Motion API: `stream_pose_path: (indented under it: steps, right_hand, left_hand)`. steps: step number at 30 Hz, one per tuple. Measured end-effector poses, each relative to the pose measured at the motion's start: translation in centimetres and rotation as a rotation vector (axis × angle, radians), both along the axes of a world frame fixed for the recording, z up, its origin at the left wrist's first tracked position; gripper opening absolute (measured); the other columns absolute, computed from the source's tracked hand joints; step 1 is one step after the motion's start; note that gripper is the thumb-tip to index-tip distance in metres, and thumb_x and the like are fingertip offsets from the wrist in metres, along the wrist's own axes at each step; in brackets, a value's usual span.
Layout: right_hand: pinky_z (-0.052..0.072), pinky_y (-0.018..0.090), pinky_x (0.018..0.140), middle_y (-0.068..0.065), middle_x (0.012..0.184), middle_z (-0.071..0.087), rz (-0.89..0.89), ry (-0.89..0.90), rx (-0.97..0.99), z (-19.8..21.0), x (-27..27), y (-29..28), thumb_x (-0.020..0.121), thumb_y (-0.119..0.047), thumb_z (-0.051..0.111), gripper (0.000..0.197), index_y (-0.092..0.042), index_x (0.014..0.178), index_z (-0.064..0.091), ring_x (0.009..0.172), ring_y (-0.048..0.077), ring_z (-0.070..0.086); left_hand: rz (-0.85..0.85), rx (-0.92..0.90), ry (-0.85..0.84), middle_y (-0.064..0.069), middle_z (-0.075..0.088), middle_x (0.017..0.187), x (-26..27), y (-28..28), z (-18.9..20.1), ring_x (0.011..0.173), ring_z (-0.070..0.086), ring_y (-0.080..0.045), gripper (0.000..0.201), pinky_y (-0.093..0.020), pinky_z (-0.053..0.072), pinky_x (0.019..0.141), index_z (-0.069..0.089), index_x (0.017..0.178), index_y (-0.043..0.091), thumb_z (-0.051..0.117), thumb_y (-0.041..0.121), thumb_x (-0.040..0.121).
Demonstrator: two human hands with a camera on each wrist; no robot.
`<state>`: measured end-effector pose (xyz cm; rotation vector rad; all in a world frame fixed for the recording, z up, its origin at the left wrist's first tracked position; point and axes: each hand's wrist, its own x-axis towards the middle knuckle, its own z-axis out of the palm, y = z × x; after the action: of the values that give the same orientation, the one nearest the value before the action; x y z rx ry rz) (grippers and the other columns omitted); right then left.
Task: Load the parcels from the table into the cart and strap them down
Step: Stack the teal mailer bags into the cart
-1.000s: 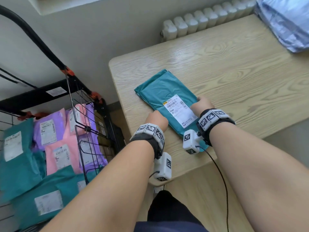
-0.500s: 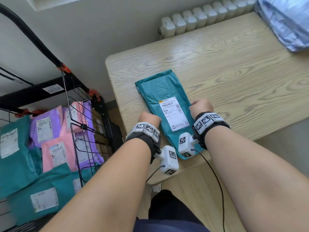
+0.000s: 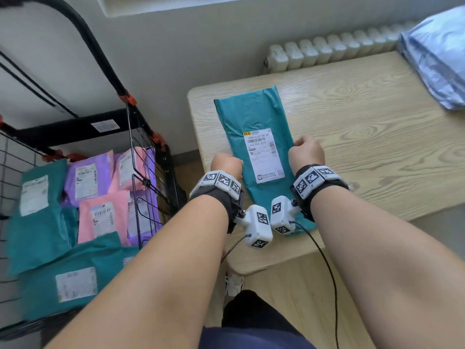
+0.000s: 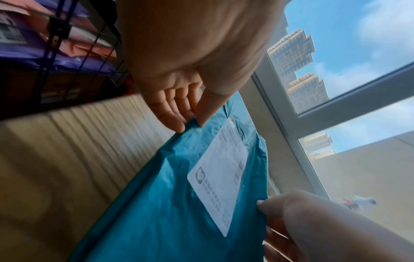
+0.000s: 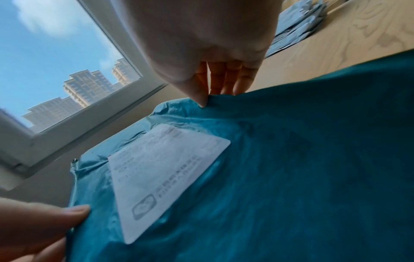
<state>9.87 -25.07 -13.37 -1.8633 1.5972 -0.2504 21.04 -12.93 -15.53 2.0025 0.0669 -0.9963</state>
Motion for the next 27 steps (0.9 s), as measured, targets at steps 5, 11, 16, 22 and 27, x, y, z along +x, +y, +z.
stream_pose_path:
  steps: [5, 11, 16, 22, 27]
  right_hand:
    - [0.039, 0.028, 0.081, 0.008, 0.113, 0.064, 0.158, -0.030, -0.021, 1.4, 6.2, 4.3, 0.085, -0.003, 0.042, 0.033, -0.013, 0.108, 0.063, 0.105, 0.028, 0.056]
    - [0.044, 0.027, 0.077, 0.009, 0.100, 0.067, 0.334, -0.085, -0.003, 1.5, 15.4, 12.6, 0.082, -0.003, 0.044, 0.034, -0.016, 0.102, 0.068, 0.092, 0.028, 0.058]
    - [0.044, 0.025, 0.079, 0.005, 0.103, 0.069, 0.454, -0.106, 0.058, 0.0, 22.1, 21.0, 0.085, -0.005, 0.047, 0.029, -0.017, 0.100, 0.069, 0.095, 0.023, 0.061]
    - [0.048, 0.026, 0.084, 0.000, 0.099, 0.068, 0.508, -0.120, 0.178, -3.0, 28.4, 29.7, 0.088, -0.006, 0.049, 0.027, -0.020, 0.099, 0.070, 0.095, 0.021, 0.061]
    - [0.055, 0.041, 0.087, 0.007, 0.106, 0.067, 0.435, -0.039, 0.262, -6.3, 32.3, 33.9, 0.085, -0.004, 0.049, 0.030, -0.019, 0.100, 0.070, 0.096, 0.028, 0.064]
  left_hand:
    - [0.142, -0.021, -0.183, -0.009, 0.073, 0.091, 5.0, 5.3, 0.4, 0.086, 0.070, -0.029, 0.014, -0.040, 0.059, 0.080, 0.074, 0.086, 0.009, 0.064, 0.006, 0.077]
    - [0.224, 0.000, -0.239, -0.003, 0.069, 0.078, 12.2, 14.9, 0.4, 0.070, 0.062, -0.022, 0.016, -0.031, 0.056, 0.068, 0.070, 0.071, 0.012, 0.060, -0.001, 0.072]
    - [0.239, 0.118, -0.282, -0.001, 0.059, 0.073, 17.7, 24.2, 0.2, 0.069, 0.049, -0.022, 0.019, -0.031, 0.046, 0.063, 0.065, 0.073, 0.015, 0.057, -0.002, 0.076]
    - [0.246, 0.270, -0.276, -0.007, 0.060, 0.120, 22.9, 33.0, -2.0, 0.104, 0.057, -0.027, 0.035, -0.028, 0.043, 0.084, 0.059, 0.117, 0.012, 0.054, 0.003, 0.084]
    - [0.051, 0.325, -0.295, -0.003, 0.063, 0.117, 26.4, 36.9, -4.7, 0.102, 0.058, -0.024, 0.026, -0.028, 0.045, 0.081, 0.065, 0.102, 0.016, 0.052, 0.001, 0.085]
